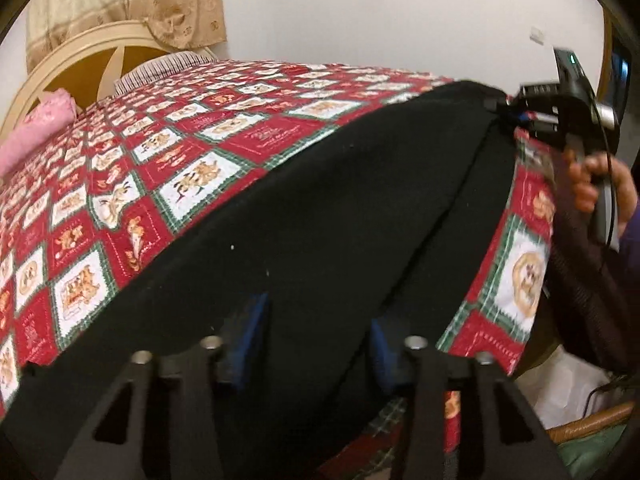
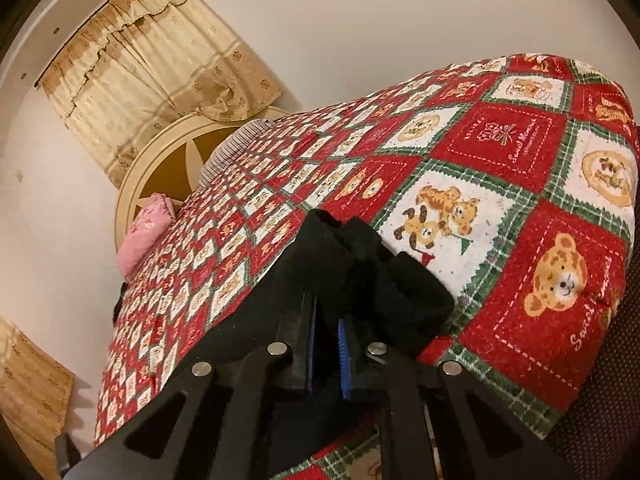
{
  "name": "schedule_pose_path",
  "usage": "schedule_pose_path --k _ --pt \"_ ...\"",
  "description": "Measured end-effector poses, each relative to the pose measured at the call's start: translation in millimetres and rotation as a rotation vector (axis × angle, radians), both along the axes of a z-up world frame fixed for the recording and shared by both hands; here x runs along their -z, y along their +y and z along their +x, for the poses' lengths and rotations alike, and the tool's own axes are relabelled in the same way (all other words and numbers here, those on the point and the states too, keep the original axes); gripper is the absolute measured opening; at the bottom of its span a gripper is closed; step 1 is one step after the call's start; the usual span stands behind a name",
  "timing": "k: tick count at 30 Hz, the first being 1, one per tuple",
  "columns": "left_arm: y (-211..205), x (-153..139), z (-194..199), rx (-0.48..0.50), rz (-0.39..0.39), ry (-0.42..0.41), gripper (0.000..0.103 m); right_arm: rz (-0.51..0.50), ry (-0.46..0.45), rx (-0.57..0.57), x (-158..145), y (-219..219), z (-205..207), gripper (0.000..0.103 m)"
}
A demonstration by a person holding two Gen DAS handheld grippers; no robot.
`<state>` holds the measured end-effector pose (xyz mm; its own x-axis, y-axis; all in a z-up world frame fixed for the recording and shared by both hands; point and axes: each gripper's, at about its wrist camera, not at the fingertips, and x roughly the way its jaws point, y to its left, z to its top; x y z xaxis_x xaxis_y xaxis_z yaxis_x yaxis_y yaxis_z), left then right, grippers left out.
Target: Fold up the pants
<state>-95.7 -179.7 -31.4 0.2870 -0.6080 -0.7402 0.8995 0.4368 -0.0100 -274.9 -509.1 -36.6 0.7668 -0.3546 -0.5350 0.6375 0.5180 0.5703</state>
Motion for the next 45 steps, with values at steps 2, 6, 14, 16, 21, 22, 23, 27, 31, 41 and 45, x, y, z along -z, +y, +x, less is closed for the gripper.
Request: schedule_pose_path --k 2,6,14,16,21,22,23,27,31,41,45 --pt "-1.3 -2.8 -1.3 -0.002 -0.006 -0.013 0.036 0.025 -0.023 -0.005 1.3 -3.0 -1.6 0.01" --pt "-3.6 -6.9 -1.3 0.003 -0.027 0.011 0.018 0.064 -0.065 -0.012 1.6 -9.5 -0.3 0.01" --pt "5.4 -30.5 7.4 -0.009 -0.12 0.047 0.014 -0.074 0.001 -0.068 -26.2 5.5 18.0 0.003" --pt "7.8 -36.2 13.9 -0.02 -0.154 0.071 0.014 -0.115 -0.025 -0.093 -43.4 8.1 22.4 0.003" --pt "21.0 -52.3 28.8 -0.057 -0.241 0.108 0.014 -0.199 -0.072 -0.192 -94.7 9.6 40.6 0.003" --pt "24.8 -57.0 31.3 -0.067 -0.263 0.11 0.014 -0.216 -0.081 -0.217 -106.0 10.2 45.8 0.003" --pt "28.1 -61.0 32.9 -0.073 -0.281 0.112 0.014 -0.227 -0.092 -0.238 -114.5 11.5 49.3 0.003" --pt "36.8 -73.8 24.6 -0.051 -0.313 0.093 0.014 -0.246 -0.109 -0.265 -128.3 18.9 49.4 0.003" --pt "36.3 -66.4 2.3 0.018 -0.278 0.066 0.014 -0.233 -0.061 -0.243 -100.2 19.6 25.0 0.003" --pt "8.6 -0.1 -36.9 0.135 -0.06 0.079 0.014 -0.103 0.095 -0.142 2.6 5.0 -29.8 0.003" --pt "15.6 -10.9 -35.4 0.122 -0.078 0.039 0.014 -0.092 0.114 -0.123 -5.6 4.4 -28.8 0.005"
